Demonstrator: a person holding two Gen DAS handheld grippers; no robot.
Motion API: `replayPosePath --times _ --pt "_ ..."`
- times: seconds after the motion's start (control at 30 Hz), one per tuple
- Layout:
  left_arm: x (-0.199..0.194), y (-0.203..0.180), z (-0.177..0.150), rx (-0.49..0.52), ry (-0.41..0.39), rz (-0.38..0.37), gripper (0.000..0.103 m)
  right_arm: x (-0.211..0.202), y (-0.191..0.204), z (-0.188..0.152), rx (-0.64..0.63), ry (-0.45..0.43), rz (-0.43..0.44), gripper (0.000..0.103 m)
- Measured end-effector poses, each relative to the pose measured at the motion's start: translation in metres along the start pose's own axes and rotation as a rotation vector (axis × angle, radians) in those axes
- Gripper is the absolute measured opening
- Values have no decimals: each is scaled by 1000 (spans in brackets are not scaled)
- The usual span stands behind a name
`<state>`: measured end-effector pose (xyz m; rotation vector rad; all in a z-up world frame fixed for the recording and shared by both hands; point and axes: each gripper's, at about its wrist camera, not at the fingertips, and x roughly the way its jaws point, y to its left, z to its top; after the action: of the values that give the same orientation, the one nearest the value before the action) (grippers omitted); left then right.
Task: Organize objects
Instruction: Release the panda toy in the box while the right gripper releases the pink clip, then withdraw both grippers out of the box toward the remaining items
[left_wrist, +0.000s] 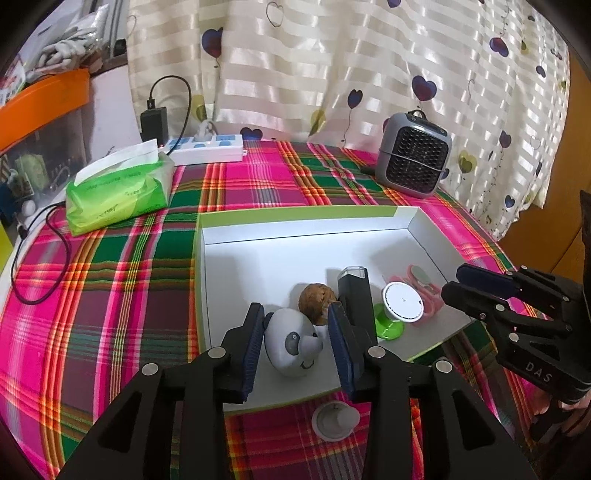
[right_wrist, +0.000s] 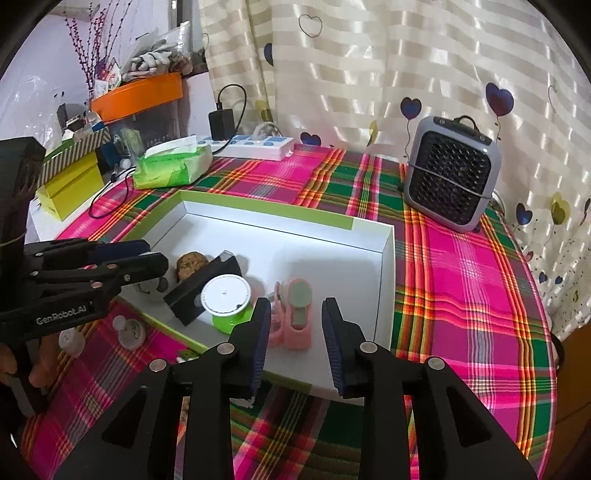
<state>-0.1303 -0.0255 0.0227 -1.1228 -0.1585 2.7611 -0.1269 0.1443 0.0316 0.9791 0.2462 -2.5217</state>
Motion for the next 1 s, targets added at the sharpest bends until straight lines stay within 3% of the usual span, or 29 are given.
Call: replayPosePath --times 1.0 --pt "-42 -22 -26 36 -40 -22 34 -35 15 -25 26 -74 31 30"
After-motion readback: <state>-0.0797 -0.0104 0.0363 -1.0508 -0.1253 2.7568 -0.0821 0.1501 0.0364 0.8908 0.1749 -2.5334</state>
